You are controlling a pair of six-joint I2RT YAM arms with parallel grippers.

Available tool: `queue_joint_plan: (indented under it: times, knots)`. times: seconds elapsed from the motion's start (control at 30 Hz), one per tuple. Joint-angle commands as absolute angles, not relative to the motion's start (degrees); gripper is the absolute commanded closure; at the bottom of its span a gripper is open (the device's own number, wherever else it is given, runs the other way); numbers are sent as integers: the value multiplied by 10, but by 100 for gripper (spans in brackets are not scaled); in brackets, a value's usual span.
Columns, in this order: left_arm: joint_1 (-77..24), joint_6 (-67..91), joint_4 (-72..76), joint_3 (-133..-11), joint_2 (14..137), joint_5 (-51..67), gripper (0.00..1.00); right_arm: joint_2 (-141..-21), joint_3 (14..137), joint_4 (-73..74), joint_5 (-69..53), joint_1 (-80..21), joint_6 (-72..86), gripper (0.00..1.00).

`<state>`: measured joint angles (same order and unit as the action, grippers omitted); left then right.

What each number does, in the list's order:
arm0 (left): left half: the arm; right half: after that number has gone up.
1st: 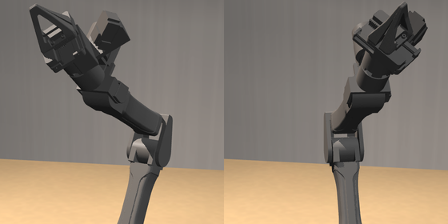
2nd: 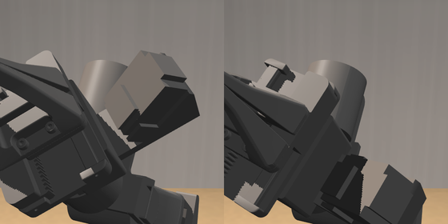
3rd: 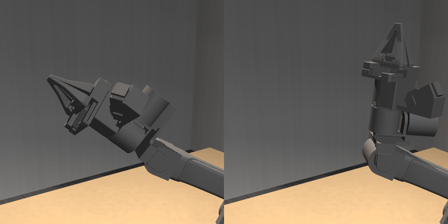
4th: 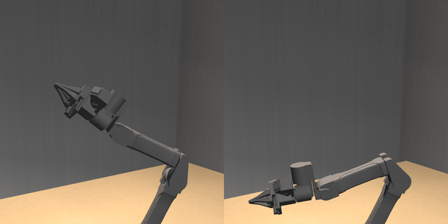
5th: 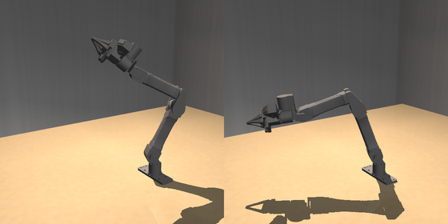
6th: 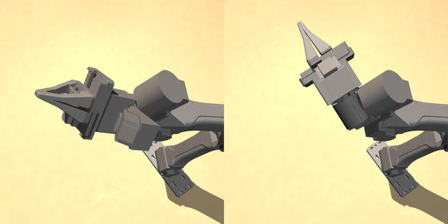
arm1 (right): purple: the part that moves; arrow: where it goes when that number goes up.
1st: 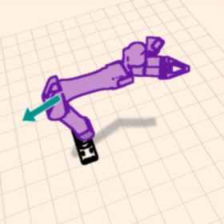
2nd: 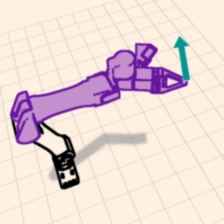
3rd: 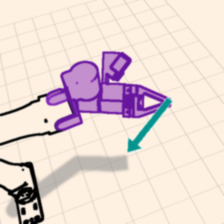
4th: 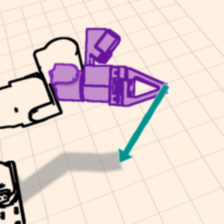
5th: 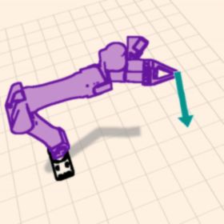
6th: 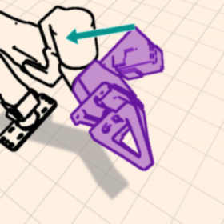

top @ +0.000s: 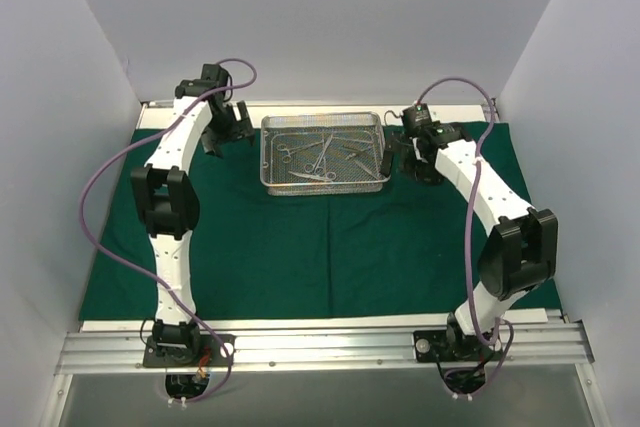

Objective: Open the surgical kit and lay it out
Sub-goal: Pick up the container from the surgical kit.

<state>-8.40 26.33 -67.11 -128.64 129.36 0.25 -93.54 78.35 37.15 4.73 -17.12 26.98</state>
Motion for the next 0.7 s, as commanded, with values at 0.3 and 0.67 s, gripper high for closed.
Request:
queue_joint_plan:
  times: [0.3, 0.67]
  knots:
    - [-134, 274, -668, -1367, 1367, -14, 6, -1226, 1098, 335, 50, -142, 140, 0]
    - [-144, 280, -668, -1392, 1416, -6, 1, -1340, 1206, 345, 6, -133, 153, 15]
